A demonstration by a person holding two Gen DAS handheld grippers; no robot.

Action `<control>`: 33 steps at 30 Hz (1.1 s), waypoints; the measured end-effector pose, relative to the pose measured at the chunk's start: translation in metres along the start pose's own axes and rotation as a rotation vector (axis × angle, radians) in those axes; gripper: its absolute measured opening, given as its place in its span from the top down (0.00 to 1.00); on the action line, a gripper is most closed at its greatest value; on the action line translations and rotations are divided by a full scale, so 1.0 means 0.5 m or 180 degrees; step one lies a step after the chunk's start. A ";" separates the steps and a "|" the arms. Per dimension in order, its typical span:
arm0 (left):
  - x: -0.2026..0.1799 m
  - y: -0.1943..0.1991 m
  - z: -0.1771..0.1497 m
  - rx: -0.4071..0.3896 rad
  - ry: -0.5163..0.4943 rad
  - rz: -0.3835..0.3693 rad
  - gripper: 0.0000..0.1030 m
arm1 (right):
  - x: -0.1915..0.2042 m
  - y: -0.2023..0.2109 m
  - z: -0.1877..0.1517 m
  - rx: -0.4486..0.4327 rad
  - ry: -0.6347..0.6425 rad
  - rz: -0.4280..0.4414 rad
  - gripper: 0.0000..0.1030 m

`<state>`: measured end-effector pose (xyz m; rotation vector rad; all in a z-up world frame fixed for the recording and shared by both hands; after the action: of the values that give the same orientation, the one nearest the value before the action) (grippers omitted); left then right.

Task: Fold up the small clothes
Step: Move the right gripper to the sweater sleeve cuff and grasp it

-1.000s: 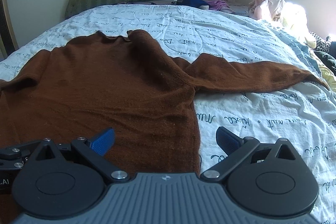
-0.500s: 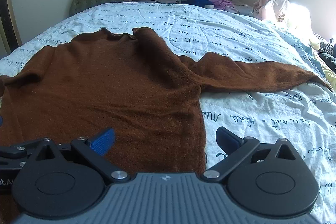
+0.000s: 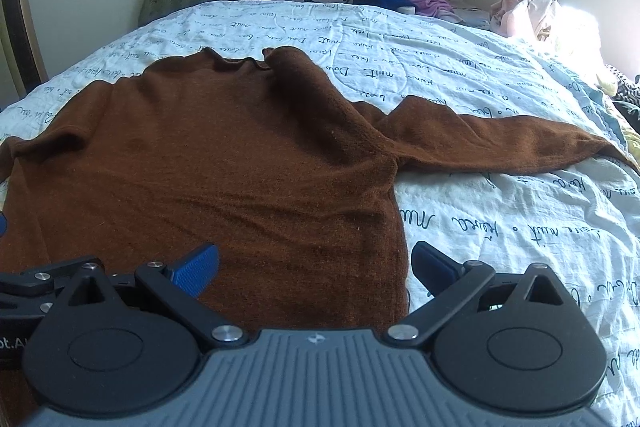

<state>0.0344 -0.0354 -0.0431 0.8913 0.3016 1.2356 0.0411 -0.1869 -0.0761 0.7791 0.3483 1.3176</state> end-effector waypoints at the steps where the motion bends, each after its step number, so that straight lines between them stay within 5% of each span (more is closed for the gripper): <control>1: 0.000 0.000 0.000 -0.0002 -0.0003 0.0000 0.00 | 0.000 0.000 0.000 -0.0001 0.0001 0.0000 0.00; 17: -0.008 -0.028 0.038 0.0142 -0.0057 0.0012 0.00 | -0.016 -0.024 0.025 0.0086 -0.0090 0.0017 0.00; 23: -0.023 -0.066 0.086 0.0267 -0.0106 0.0054 0.00 | -0.057 -0.058 0.050 0.0095 -0.0013 -0.0225 0.00; 28: -0.043 -0.101 0.146 0.0209 -0.0206 0.0242 0.00 | -0.142 -0.084 0.088 0.0044 -0.0258 -0.0172 0.00; 33: -0.087 -0.140 0.191 0.0067 -0.0389 0.0019 0.00 | -0.315 -0.090 0.142 -0.0009 -0.1007 0.0159 0.00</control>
<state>0.1289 -0.1188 -0.0440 0.9821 0.2149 1.1800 0.0804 -0.3606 -0.0875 0.9828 0.0751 1.2169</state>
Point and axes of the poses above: each gripper's, at about its wrist camera, not at the fingertips, and y roughly against the way its jaws point, x to its left, z to its top, the point moved 3 cm from there along -y, roughly the way its jaws point, and after that the axes turned 14 degrees about -y, right-handed, at the moved point
